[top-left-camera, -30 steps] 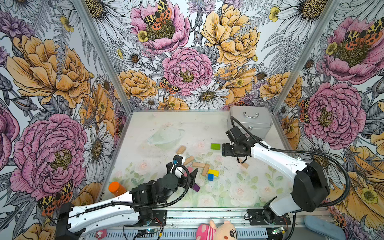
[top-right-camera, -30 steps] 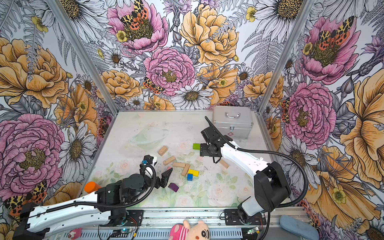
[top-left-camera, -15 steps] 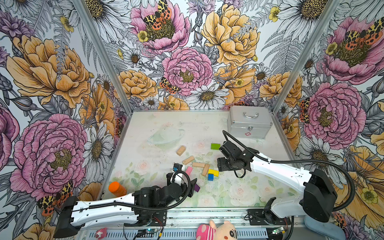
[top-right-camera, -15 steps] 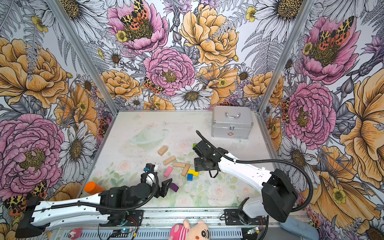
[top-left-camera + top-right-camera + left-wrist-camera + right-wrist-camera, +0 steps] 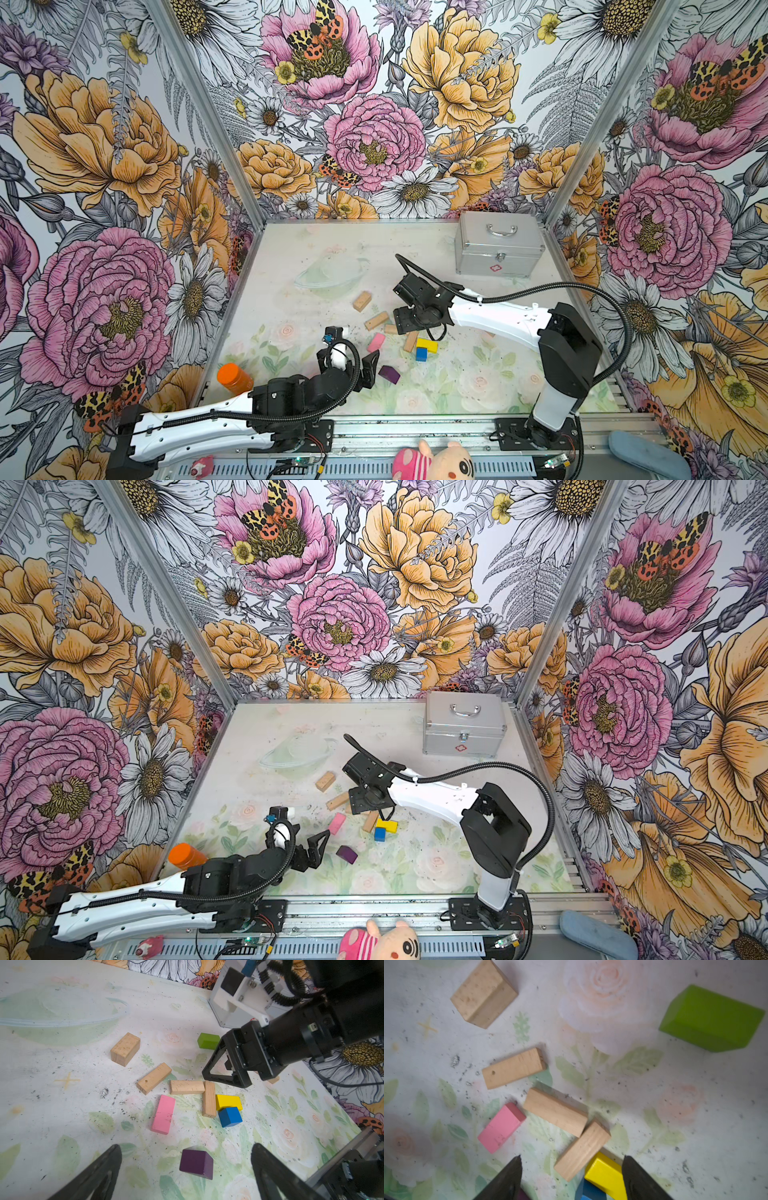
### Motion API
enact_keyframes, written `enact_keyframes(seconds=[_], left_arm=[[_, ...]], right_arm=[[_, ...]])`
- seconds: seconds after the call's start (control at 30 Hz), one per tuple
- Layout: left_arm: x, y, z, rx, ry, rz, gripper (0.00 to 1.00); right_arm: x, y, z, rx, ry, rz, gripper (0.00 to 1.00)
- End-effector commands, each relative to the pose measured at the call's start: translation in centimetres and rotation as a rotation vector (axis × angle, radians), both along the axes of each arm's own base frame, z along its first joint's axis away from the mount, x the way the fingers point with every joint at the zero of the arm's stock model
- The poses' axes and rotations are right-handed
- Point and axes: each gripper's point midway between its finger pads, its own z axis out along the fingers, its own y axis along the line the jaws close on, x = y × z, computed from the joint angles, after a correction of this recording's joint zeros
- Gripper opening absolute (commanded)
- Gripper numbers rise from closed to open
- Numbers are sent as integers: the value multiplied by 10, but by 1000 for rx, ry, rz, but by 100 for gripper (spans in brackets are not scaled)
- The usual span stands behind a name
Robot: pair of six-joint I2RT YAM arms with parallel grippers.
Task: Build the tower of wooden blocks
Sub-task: 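Move the right gripper to a wooden block near the left gripper and grasp it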
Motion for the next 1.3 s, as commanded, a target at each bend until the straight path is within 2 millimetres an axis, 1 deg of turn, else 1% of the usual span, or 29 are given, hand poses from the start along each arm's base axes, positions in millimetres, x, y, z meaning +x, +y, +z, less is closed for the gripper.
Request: enact_keyframes(seconds=[0.0, 0.13, 0.2, 0.37, 0.5, 0.57, 0.83, 1.0, 1.2, 1.27], left_arm=[[6, 16, -4, -8, 11, 67, 98], [10, 26, -1, -39, 14, 102, 98], [12, 30, -1, -51, 14, 117, 97], [12, 34, -2, -79, 19, 130, 97], [11, 37, -2, -76, 20, 132, 96], [12, 38, 1, -73, 12, 134, 96], [11, 43, 9, -57, -16, 126, 96], [9, 49, 13, -62, -29, 124, 96], [7, 54, 18, -88, -45, 116, 96], [6, 56, 19, -90, -51, 115, 96]], right_arm=[[13, 22, 8, 34, -25, 46, 79], [28, 42, 6, 63, -13, 43, 80], [36, 56, 2, 81, -1, 23, 81], [57, 85, -6, 109, -3, -39, 82], [67, 103, -12, 125, 7, -63, 83], [71, 106, -20, 115, 14, -82, 83], [85, 122, -33, 110, 40, -115, 83], [90, 128, -44, 90, 58, -128, 81], [90, 136, -51, 89, 84, -124, 77], [90, 137, -52, 88, 83, -126, 73]])
